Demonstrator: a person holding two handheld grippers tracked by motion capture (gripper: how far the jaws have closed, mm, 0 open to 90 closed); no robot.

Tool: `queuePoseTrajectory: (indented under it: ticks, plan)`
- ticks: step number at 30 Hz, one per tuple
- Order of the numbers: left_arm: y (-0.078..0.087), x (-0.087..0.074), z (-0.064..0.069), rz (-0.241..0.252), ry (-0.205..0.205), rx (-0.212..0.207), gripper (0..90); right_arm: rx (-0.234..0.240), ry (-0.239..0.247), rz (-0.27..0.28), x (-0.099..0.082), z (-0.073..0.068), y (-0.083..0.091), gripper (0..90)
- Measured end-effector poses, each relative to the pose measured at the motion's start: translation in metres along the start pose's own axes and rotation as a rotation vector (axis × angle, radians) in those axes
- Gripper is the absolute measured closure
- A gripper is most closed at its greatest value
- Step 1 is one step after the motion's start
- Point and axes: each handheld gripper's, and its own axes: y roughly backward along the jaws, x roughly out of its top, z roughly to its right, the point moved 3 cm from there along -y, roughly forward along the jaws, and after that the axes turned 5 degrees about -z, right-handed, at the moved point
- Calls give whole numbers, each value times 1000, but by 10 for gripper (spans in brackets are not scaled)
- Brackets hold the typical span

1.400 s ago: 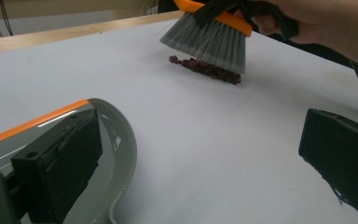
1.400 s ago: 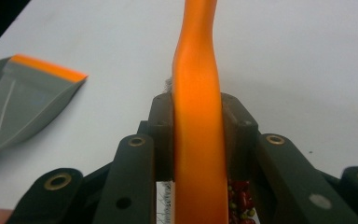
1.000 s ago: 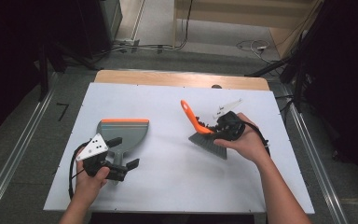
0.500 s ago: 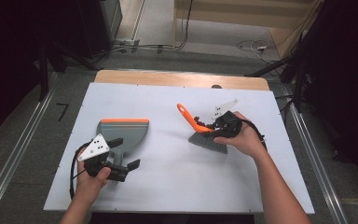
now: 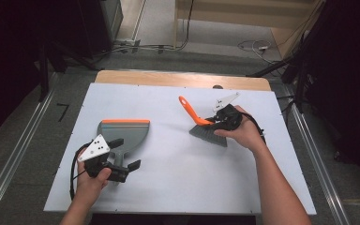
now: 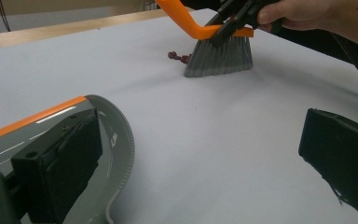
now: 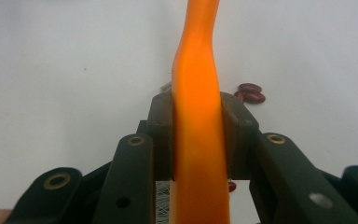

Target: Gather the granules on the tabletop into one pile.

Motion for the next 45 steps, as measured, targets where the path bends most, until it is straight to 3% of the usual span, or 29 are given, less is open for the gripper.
queuePoseTrajectory:
  ticks: [11, 17, 23, 31, 37, 45]
  plan:
    - [0, 0, -1, 3, 3, -2, 0, -9, -27, 6, 4, 11, -3, 679]
    - [0, 0, 0, 8, 6, -5, 0, -12, -46, 7, 6, 9, 1, 681]
    - [0, 0, -1, 8, 5, -5, 0, -25, -52, 26, 9, -1, 16, 682]
    - [0, 1, 0, 5, 2, 1, 0, -80, -119, 89, 11, -19, 49, 682]
    - [1, 1, 0, 6, -2, 3, 0, -129, -208, 130, -4, -29, 72, 681]
    - [3, 1, -2, 17, 9, 5, 0, -191, -400, 202, -46, -45, 90, 681]
